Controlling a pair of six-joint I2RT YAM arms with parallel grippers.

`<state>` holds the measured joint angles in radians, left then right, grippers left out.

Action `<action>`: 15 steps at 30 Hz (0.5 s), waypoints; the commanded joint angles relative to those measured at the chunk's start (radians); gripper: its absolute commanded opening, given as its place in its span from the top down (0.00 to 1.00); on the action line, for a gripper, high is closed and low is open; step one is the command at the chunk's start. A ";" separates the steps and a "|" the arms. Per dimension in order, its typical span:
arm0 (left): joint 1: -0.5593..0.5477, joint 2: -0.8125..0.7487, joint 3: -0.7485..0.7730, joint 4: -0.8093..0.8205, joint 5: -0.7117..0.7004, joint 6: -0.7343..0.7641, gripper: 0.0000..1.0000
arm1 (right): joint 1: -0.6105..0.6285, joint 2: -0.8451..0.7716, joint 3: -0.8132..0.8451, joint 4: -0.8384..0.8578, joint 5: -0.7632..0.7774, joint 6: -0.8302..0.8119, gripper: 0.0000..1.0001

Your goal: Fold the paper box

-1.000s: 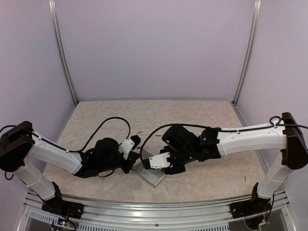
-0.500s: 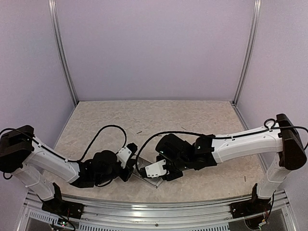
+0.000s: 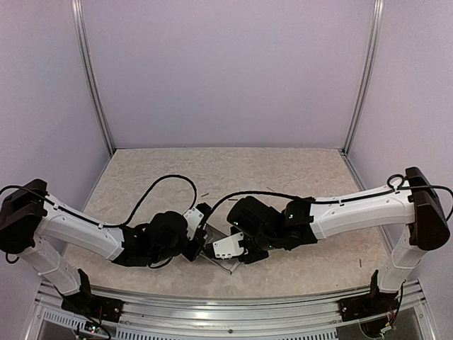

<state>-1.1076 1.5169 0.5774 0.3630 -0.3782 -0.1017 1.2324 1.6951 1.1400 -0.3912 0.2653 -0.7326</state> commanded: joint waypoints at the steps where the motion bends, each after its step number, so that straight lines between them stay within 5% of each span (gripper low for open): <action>1: -0.029 0.058 0.055 -0.064 0.075 -0.084 1.00 | 0.009 0.013 0.007 0.037 -0.005 0.007 0.55; 15: -0.129 0.097 -0.006 -0.134 -0.044 -0.168 1.00 | 0.009 -0.025 -0.038 -0.002 -0.124 -0.018 0.52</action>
<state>-1.2076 1.6032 0.6022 0.2924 -0.3851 -0.2363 1.2327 1.6939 1.1240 -0.3912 0.2119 -0.7422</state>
